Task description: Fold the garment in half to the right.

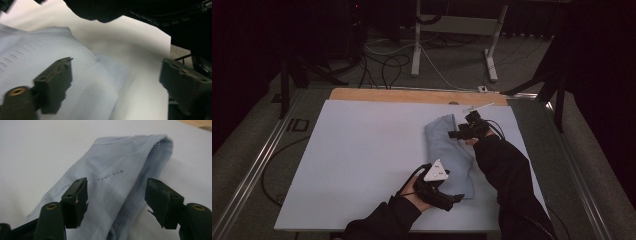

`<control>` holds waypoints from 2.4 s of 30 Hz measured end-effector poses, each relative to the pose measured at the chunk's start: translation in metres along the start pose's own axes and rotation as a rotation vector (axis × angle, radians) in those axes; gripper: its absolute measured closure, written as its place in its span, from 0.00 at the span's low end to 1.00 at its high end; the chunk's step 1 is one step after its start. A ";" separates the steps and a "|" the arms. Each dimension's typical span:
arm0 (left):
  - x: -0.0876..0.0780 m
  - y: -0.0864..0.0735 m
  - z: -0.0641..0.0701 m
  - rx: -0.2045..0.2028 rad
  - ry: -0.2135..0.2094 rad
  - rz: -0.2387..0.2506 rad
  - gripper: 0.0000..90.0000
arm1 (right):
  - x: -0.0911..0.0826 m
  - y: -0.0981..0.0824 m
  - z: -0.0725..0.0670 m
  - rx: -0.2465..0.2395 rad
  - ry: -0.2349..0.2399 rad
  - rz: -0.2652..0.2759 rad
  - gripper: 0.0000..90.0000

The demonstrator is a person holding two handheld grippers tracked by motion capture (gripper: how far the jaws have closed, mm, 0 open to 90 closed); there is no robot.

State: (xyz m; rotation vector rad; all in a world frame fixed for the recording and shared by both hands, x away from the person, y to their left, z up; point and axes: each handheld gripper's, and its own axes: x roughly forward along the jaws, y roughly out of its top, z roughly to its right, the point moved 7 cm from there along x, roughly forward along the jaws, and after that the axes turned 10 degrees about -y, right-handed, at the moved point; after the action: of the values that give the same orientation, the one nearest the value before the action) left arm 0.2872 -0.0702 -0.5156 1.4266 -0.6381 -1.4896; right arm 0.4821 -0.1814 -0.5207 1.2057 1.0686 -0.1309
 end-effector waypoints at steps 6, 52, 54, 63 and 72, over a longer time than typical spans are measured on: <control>-0.018 -0.001 -0.007 0.012 0.031 0.036 0.00 | -0.003 -0.009 -0.009 0.019 0.039 -0.014 0.37; -0.114 -0.047 -0.038 -0.039 0.166 0.069 0.00 | 0.005 -0.050 -0.011 -0.026 -0.089 -0.107 1.00; -0.115 -0.048 -0.039 -0.037 0.168 0.068 0.00 | 0.008 -0.052 -0.012 -0.031 -0.088 -0.108 1.00; -0.123 -0.054 -0.043 -0.001 0.179 0.079 0.00 | 0.009 -0.056 -0.014 -0.030 -0.103 -0.094 1.00; -0.132 -0.064 -0.049 -0.005 0.177 0.093 0.00 | 0.003 -0.049 -0.015 -0.026 -0.096 -0.072 0.85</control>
State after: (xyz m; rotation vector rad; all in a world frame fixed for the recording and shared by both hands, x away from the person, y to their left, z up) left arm 0.3002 0.0838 -0.5191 1.4852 -0.5822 -1.2761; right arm 0.4460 -0.1883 -0.5559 1.1271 1.0276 -0.2280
